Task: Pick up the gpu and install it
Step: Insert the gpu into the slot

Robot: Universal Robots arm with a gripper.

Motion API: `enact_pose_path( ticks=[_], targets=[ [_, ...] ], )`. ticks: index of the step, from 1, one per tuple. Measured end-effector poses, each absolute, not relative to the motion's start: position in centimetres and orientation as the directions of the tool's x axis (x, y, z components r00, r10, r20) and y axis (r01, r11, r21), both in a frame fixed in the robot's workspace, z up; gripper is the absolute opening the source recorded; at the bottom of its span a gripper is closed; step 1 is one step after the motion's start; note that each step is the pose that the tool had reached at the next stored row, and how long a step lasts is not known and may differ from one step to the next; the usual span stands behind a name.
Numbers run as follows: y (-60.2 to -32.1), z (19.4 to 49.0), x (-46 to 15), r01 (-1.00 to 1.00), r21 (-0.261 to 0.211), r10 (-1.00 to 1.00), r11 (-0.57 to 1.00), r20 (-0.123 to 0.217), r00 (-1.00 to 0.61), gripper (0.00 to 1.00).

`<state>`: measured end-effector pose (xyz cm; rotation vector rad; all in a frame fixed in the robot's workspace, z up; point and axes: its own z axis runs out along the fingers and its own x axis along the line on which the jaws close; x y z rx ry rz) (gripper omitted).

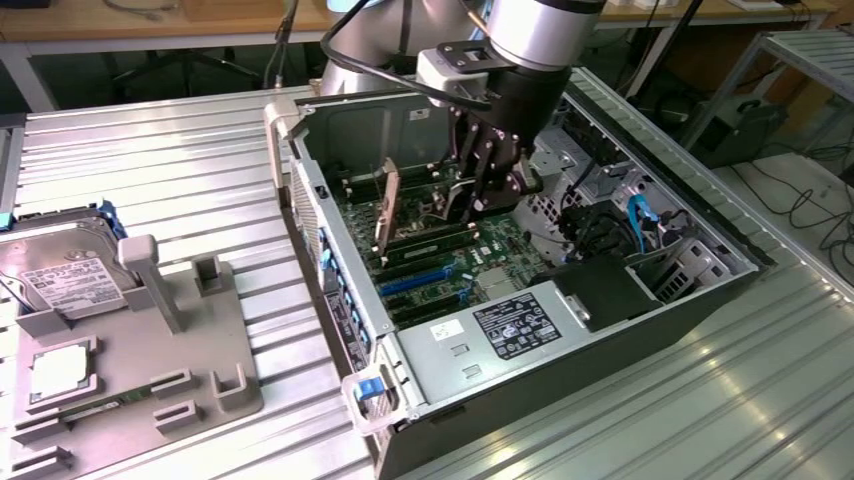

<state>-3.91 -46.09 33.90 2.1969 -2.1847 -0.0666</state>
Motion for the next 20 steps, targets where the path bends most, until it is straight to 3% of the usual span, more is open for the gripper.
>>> enact_pose_path(
  ticks=[20],
  targets=[
    [-45.1, 32.0, -4.1, -1.0, 0.027, -1.0, -0.006, -0.001, 0.006, 0.28]
  ],
)
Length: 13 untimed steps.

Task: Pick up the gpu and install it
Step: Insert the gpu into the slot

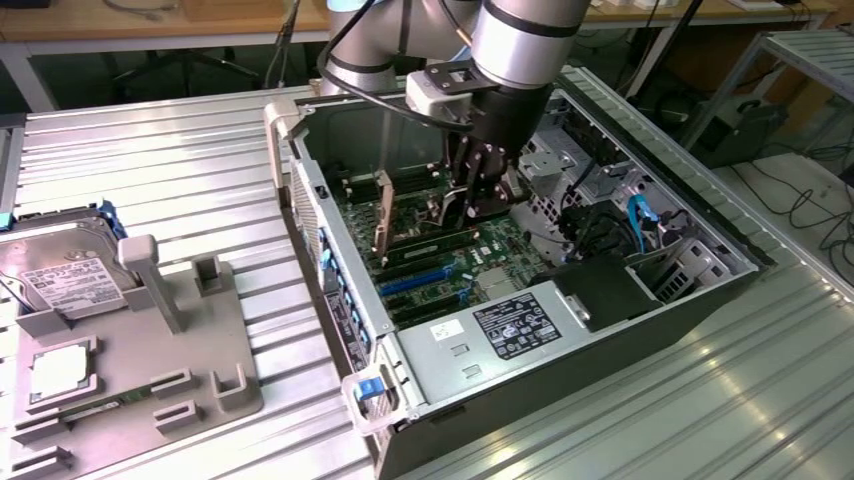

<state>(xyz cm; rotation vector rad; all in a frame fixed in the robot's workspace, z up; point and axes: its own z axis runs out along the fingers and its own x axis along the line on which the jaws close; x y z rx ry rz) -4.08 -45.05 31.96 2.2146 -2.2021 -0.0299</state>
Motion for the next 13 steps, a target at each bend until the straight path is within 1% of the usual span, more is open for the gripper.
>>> enact_pose_path(
  ticks=[13],
  targets=[
    [-45.05, 31.95, -4.08, -1.0, 0.026, -1.0, -0.006, -0.001, 0.006, 0.28]
  ],
)
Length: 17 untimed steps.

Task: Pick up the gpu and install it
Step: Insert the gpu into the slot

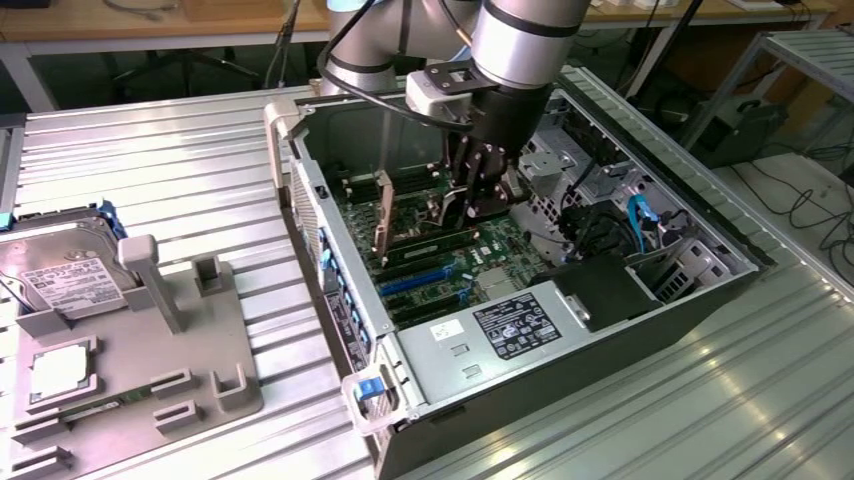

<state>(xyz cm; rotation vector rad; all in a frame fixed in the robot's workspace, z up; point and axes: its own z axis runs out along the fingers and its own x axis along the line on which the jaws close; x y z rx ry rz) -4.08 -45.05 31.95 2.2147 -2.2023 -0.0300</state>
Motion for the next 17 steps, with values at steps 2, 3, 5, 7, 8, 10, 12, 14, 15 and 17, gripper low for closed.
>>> enact_pose_path(
  ticks=[2, 3, 5, 7, 8, 10, 12, 14, 15, 17],
  targets=[
    [-45.1, 32.0, -4.1, -1.0, 0.026, -1.0, -0.006, -0.001, 0.006, 0.28],
    [-45.0, 31.9, -4.1, -1.0, 0.026, -1.0, -0.006, -0.001, 0.006, 0.28],
    [-45.0, 31.7, -4.2, -1.0, 0.026, -1.0, -0.006, -0.001, 0.006, 0.28],
    [-44.9, 30.9, -4.3, -1.0, 0.026, -1.0, -0.006, -0.001, 0.006, 0.28],
    [-44.9, 30.4, -4.4, -1.0, 0.026, -1.0, -0.006, -0.001, 0.006, 0.28],
    [-44.9, 29.7, -4.7, -1.0, 0.026, -1.0, -0.006, -0.001, 0.006, 0.28],
    [-44.9, 29.6, -4.7, -1.0, 0.026, -1.0, -0.006, -0.001, 0.006, 0.28],
    [-44.9, 29.6, -4.7, -1.0, 0.026, -1.0, -0.006, -0.001, 0.006, 0.28],
    [-44.9, 29.5, -4.7, -1.0, 0.026, -1.0, -0.006, -0.001, 0.005, 0.28],
    [-44.8, 29.4, -4.8, -1.0, 0.026, -1.0, -0.005, 0.001, 0.006, 0.28]
  ],
)
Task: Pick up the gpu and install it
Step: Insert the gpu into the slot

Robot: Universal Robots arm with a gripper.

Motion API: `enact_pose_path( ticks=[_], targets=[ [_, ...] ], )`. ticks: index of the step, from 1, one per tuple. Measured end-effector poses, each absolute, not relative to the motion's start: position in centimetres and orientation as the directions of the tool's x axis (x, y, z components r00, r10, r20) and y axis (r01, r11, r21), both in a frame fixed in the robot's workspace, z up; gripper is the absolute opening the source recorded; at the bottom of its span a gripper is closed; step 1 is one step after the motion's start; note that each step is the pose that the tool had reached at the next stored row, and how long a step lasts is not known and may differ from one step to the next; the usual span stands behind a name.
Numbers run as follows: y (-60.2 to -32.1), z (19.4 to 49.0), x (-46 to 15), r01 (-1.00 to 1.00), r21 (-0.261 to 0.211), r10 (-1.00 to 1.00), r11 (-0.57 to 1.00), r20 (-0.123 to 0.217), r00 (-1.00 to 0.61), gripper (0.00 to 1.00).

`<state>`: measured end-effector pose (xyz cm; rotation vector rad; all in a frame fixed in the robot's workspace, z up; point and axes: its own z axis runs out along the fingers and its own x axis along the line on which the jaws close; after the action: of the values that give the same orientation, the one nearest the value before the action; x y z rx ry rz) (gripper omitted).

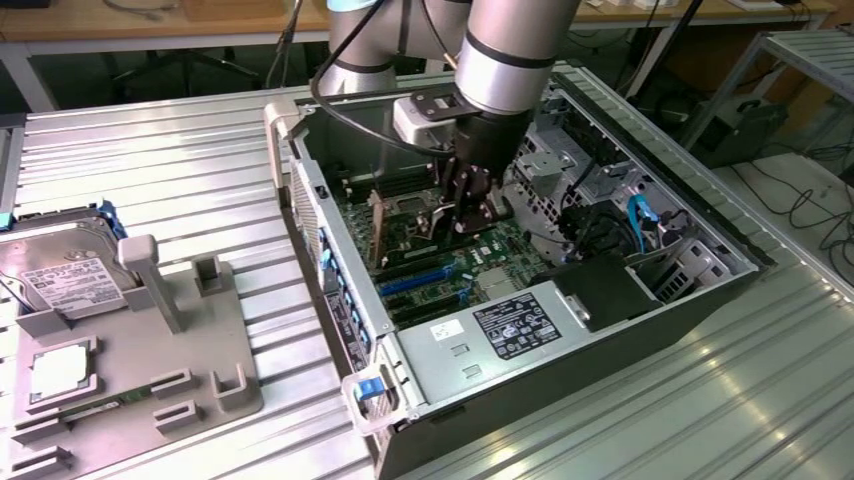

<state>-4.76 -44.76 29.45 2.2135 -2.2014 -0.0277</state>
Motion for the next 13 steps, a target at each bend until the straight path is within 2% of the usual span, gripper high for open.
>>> enact_pose_path(
  ticks=[13],
  targets=[
    [-44.7, 27.7, -5.6, -1.0, 0.027, -1.0, -0.006, 0.006, 0.006, 0.28]
  ],
)
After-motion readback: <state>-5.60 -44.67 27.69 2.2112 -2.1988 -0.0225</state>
